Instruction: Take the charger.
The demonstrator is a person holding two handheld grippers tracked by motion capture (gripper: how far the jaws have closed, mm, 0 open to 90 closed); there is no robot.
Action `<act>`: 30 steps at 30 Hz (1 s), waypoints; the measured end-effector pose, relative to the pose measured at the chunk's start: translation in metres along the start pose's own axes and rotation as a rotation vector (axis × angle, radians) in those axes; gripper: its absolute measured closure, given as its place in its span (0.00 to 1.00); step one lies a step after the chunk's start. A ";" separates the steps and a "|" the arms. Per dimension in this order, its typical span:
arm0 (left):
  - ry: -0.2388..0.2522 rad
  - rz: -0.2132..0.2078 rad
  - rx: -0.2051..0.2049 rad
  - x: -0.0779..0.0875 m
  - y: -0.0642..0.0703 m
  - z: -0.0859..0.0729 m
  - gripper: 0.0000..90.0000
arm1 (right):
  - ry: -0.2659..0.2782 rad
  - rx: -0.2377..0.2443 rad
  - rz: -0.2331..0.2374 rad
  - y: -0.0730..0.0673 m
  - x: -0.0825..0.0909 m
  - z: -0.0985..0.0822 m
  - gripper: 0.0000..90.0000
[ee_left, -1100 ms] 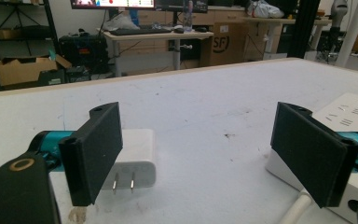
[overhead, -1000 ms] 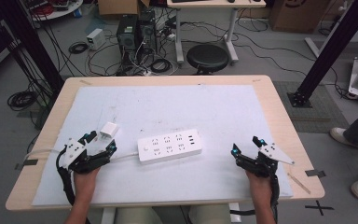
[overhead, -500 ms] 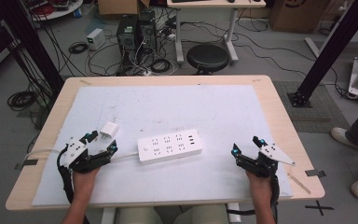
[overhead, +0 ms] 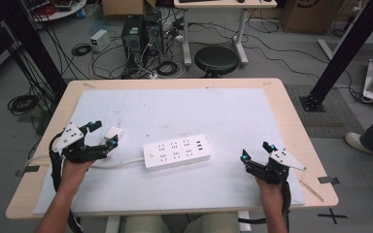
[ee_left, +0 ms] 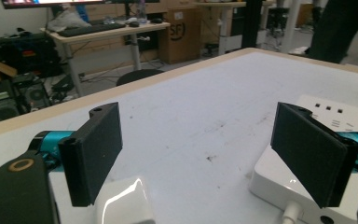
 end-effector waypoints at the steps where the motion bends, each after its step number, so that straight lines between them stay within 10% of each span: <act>1: -0.003 -0.021 0.003 -0.002 -0.002 0.005 0.18 | 0.001 0.010 0.001 0.001 -0.001 0.000 0.18; 9: -0.043 -0.145 -0.014 -0.021 -0.015 0.022 0.18 | -0.018 0.008 -0.001 0.000 -0.002 0.000 0.18; 30: -0.242 -0.125 -0.011 -0.044 -0.047 -0.021 0.18 | -0.053 0.012 -0.002 0.000 -0.005 0.000 0.18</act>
Point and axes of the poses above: each handheld gripper's, and its own axes: x roughly backward along the jaws, z roughly out of its top, y roughly to its right, the point moved 3 cm from there along -x, roughly forward along the jaws, and after that the axes turned 14 degrees about y, right-handed, at the moved point
